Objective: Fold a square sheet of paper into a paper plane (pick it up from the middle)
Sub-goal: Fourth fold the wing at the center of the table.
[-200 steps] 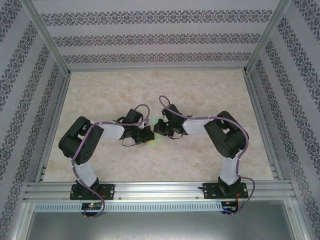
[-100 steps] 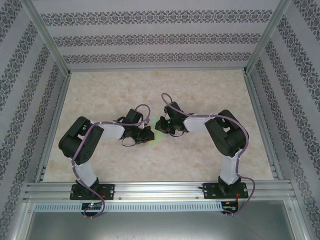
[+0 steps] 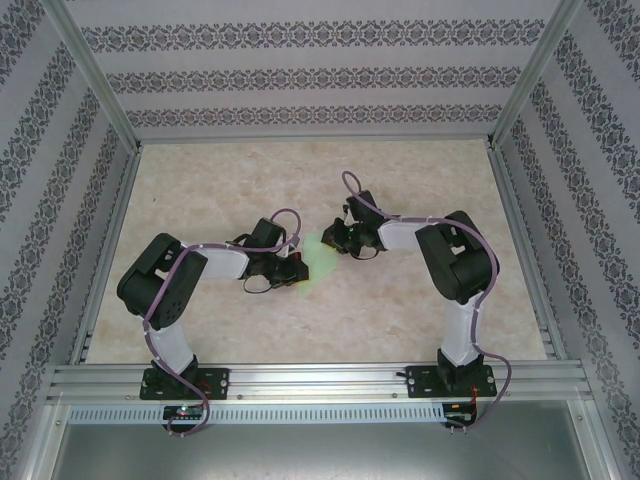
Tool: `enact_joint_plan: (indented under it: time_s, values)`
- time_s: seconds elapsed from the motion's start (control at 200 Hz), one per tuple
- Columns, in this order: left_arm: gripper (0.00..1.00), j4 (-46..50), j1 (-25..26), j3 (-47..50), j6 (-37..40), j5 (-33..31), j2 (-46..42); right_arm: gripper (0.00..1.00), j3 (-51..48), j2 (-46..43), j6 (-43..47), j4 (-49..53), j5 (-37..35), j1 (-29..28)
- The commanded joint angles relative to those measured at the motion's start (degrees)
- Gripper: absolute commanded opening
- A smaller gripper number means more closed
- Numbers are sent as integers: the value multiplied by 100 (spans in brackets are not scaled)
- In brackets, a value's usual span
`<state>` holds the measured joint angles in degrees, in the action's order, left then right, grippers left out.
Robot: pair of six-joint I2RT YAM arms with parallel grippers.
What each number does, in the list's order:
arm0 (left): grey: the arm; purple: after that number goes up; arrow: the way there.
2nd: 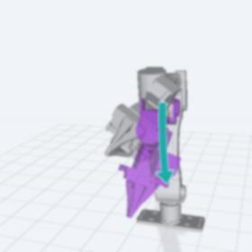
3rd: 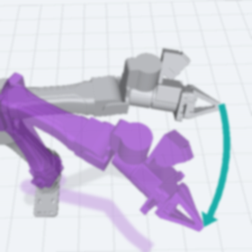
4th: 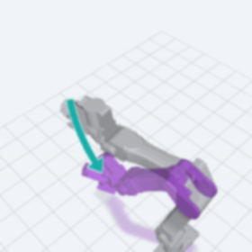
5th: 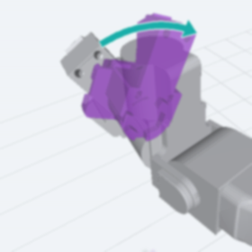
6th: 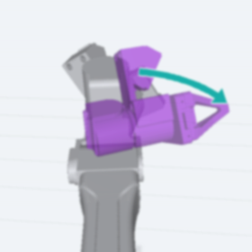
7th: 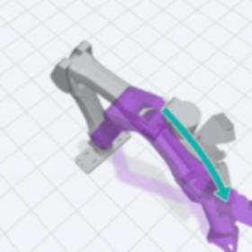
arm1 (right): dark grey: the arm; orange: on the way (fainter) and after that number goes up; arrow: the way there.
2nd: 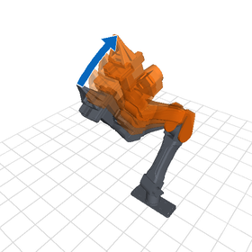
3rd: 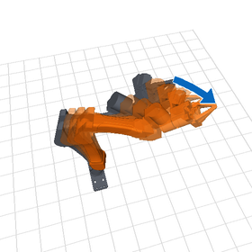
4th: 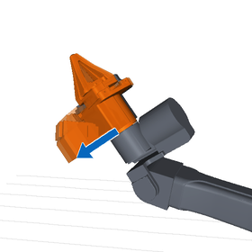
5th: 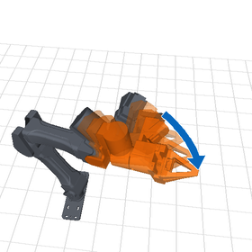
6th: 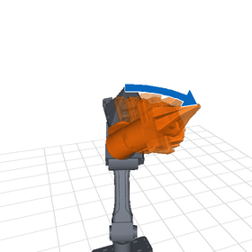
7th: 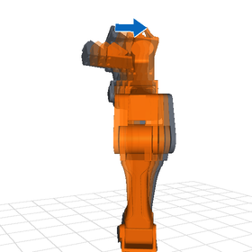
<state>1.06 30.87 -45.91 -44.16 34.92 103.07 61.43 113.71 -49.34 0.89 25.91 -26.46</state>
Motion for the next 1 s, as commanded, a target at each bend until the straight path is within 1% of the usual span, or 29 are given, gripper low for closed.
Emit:
enact_joint_plan:
  time_s: [0.0, 0.155, 0.305, 0.405, 0.525, 0.689, 0.789, 0.894, 0.994]
  values:
    - [1, 889, 57, 368, 122, -651, 354, 15, 153, 337, 232, 133, -695, 344]
    - [1, 880, 52, 366, 122, -610, 376, 15, 287, 316, 223, 124, -528, 556]
    - [1, 975, 53, 325, 186, -626, 390, 16, 515, 55, 413, 478, -546, 668]
    - [1, 983, 53, 321, 171, -616, 379, 18, 496, -199, 444, 503, -437, 636]
    - [1, 1032, 51, 271, 191, -648, 365, 18, 319, -477, 418, 425, -376, 373]
    - [1, 998, 51, 301, 185, -654, 354, 19, 1, -707, 278, 220, -490, -85]
    - [1, 998, 51, 287, 194, -642, 351, 19, -143, -711, 159, 7, -439, -319]
    - [1, 958, 51, 334, 187, -652, 320, 19, -174, -643, 155, -3, -453, -541]
    - [1, 962, 54, 347, 197, -666, 333, 19, -276, -492, 128, -46, -603, -573]
